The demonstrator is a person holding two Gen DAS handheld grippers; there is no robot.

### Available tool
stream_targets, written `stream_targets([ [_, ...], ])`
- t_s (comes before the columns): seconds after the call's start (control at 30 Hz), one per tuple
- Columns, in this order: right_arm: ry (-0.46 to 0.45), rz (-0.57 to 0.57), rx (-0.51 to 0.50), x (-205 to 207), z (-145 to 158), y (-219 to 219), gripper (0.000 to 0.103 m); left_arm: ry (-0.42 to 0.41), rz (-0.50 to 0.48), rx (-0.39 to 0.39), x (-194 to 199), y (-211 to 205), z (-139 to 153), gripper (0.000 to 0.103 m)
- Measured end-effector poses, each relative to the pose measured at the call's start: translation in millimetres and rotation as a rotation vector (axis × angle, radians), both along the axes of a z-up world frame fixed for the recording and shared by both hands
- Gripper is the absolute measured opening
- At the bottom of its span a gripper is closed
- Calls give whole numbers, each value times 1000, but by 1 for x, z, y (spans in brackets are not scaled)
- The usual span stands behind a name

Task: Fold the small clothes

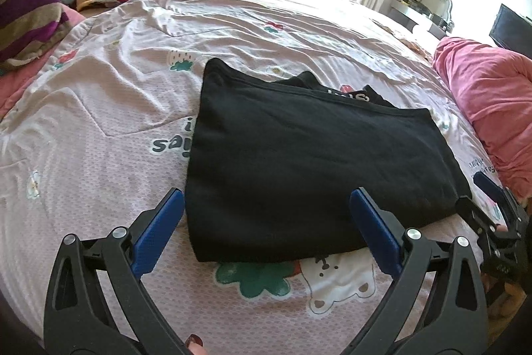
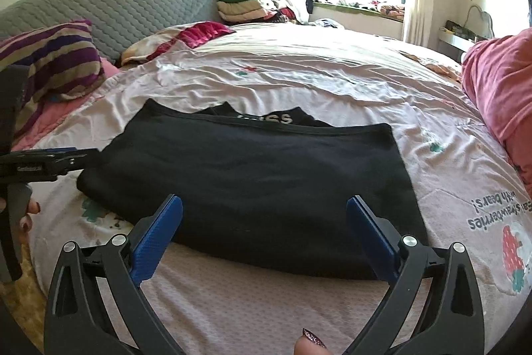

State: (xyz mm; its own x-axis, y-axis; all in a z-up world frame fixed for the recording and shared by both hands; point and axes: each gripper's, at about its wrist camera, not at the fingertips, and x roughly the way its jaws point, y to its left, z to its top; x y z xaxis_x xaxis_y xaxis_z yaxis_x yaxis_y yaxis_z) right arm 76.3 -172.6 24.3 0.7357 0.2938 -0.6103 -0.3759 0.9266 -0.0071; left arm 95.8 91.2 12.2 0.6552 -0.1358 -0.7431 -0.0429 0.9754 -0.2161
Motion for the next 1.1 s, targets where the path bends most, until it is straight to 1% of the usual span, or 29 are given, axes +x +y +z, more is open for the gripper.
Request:
stream_targets([
  [0.23, -10, 60, -55, -8, -6, 28, 98, 5, 43, 19, 3, 12, -2, 93],
  [0.43, -1, 136, -76, -12, -11, 57, 98, 36, 90, 25, 11, 28, -9, 93],
  [0.53, -10, 170, -102, -14, -13, 74, 98, 44, 111, 37, 20, 38, -8, 93],
  [0.67, -19, 217, -135, -14, -17, 95, 98, 47, 137, 86, 31, 49, -4, 93],
  [0.77, -13, 248, -158, -13, -22, 109, 98, 63, 150, 89, 44, 59, -5, 93],
  [0.93, -12, 296, -212, -12, -32, 134, 98, 75, 171, 58, 65, 69, -9, 93],
  [1.1, -38, 345, -291, -13, -44, 164, 98, 94, 160, 76, 85, 68, -12, 93],
])
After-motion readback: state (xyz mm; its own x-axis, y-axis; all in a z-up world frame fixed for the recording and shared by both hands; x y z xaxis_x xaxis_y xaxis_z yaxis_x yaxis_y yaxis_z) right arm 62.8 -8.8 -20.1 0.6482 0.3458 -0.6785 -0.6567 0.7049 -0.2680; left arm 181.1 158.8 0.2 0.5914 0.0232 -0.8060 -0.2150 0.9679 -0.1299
